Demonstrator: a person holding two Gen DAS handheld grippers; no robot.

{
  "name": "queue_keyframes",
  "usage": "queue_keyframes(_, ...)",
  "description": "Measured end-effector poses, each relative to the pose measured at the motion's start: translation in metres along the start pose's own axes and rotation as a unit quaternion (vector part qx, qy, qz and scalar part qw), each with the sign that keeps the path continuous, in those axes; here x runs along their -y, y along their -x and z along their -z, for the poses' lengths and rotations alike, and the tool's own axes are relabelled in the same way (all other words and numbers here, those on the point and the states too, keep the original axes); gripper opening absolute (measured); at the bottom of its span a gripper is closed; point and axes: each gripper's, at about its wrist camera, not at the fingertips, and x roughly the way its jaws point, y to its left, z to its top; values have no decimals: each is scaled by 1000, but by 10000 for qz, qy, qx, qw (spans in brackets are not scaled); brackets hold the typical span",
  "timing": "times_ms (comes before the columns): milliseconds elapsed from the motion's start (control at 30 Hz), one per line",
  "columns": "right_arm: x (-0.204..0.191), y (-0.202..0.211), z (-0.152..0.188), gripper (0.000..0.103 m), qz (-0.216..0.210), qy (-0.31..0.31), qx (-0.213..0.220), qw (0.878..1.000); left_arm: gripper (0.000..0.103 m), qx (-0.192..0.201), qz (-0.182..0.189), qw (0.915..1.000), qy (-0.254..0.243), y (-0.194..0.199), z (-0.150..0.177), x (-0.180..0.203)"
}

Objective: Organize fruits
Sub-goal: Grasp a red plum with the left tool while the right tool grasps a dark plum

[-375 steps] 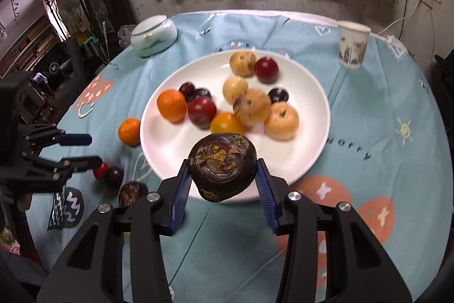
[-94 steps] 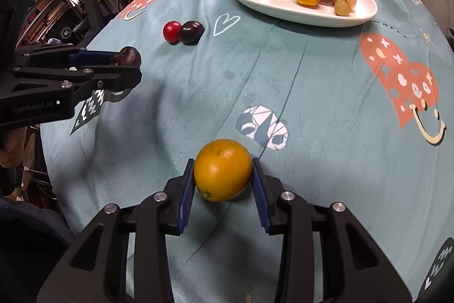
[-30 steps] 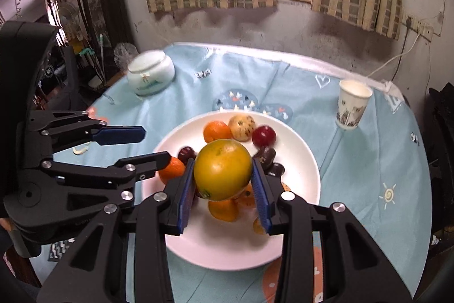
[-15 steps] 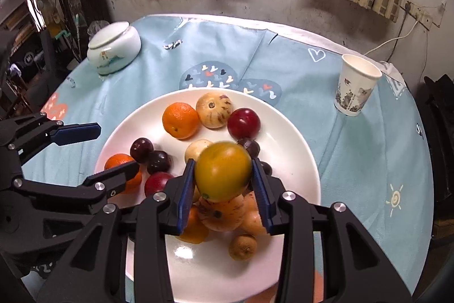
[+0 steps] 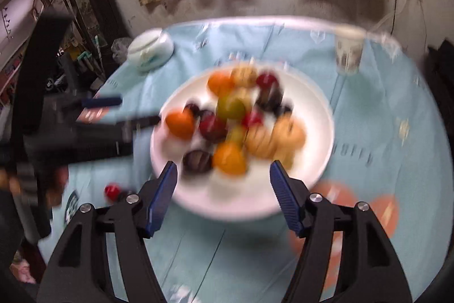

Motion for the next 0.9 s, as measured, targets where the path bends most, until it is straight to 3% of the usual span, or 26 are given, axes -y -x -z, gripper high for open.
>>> queue_keyframes(167,-26,-5,71,68,-198,-46,-700,9973,84,-35,74,10000,17,26,33,0)
queue_keyframes(267,-46,2,89,68,-196,182,-761,9967,85,-8,113,9999,-93,43,62,-1)
queue_keyframes(467,-68,18,120,70,-66,662,-685,9954,85,-16,236,9997,-69,70,158,-34)
queue_keyframes(633,-65,11,138,71,-53,449,-889,9950,84,-441,92,9984,344,66,225,-71)
queue_keyframes(767,-68,9,142,71,-4,470,-934,9945,84,-485,99,9969,612,57,221,-84)
queue_keyframes(900,-75,9,133,71,40,537,-867,9948,83,-197,294,9981,498,42,186,-80)
